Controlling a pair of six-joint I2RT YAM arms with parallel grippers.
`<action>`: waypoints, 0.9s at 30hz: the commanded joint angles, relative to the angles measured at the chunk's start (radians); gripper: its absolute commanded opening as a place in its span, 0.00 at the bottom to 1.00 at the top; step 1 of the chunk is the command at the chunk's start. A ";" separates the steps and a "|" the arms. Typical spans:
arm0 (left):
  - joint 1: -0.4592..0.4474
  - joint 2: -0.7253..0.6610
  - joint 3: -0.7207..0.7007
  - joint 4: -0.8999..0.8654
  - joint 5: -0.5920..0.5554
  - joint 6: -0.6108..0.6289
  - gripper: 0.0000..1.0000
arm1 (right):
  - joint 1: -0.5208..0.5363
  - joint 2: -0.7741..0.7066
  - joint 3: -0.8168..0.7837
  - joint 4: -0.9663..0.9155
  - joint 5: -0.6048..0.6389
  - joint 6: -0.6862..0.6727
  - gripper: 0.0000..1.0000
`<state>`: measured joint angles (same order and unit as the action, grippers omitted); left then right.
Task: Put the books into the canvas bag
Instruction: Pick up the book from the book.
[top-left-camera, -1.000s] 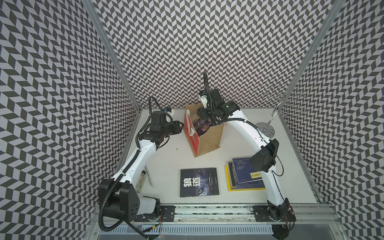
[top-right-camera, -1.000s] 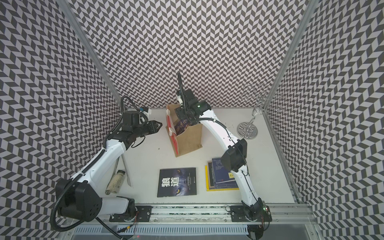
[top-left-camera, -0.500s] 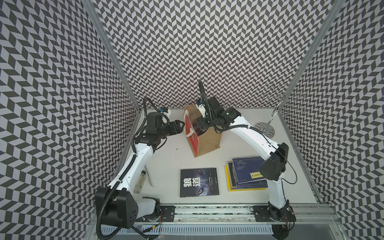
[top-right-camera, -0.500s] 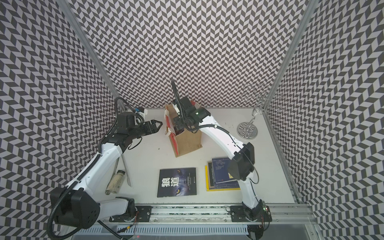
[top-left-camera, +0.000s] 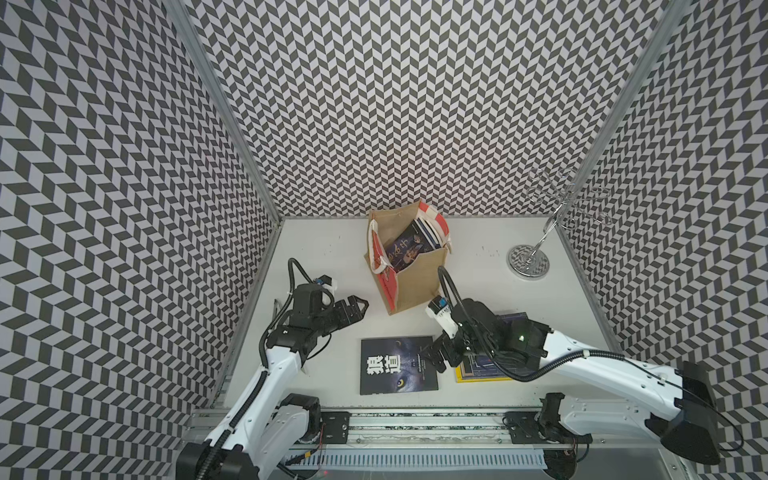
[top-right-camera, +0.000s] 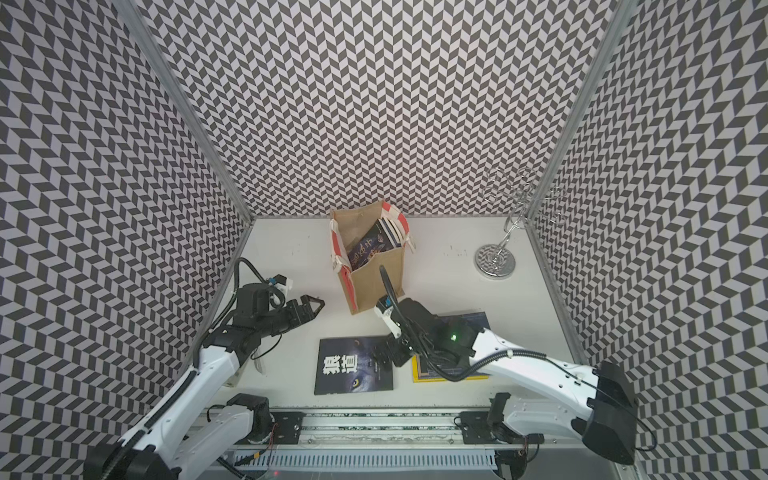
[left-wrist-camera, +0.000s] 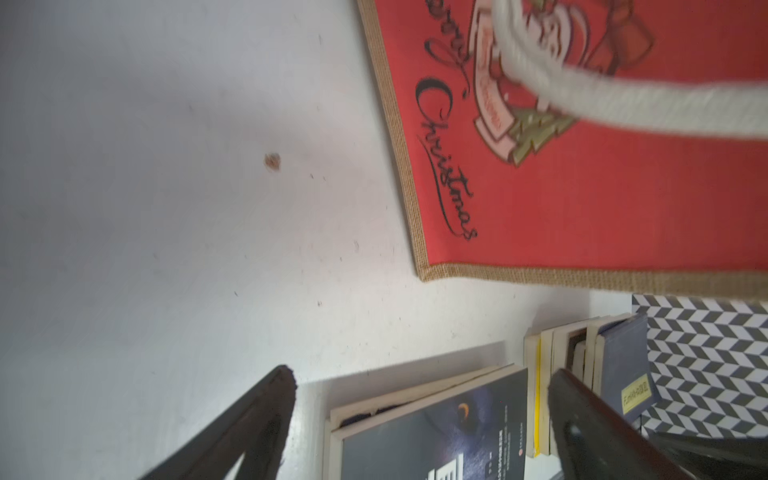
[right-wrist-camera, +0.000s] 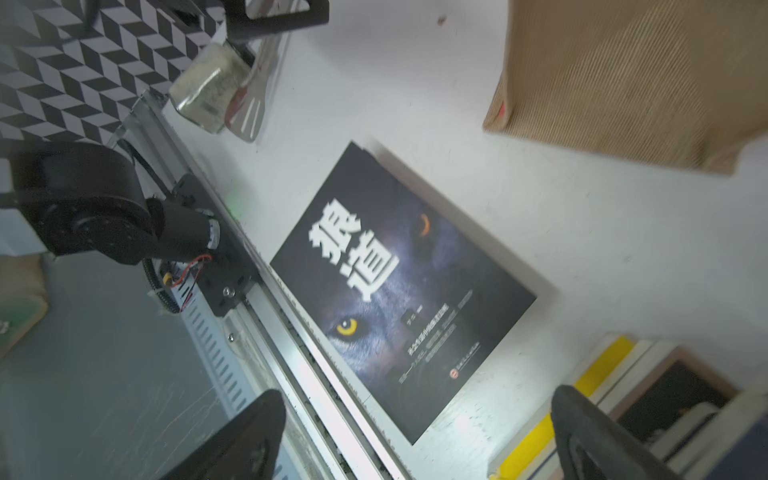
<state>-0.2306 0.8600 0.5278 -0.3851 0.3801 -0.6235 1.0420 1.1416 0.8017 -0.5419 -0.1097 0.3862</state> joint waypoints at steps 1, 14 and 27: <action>-0.125 -0.077 -0.032 0.007 -0.092 -0.134 0.95 | 0.018 -0.053 -0.131 0.205 -0.103 0.136 0.99; -0.345 -0.139 -0.156 -0.055 -0.221 -0.325 0.95 | 0.047 0.077 -0.292 0.434 -0.169 0.187 0.99; -0.374 -0.083 -0.197 0.015 -0.191 -0.339 0.95 | 0.046 0.156 -0.270 0.545 -0.179 0.165 0.65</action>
<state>-0.5980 0.7658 0.3546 -0.3859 0.1879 -0.9424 1.0840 1.3159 0.5152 -0.0826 -0.2913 0.5560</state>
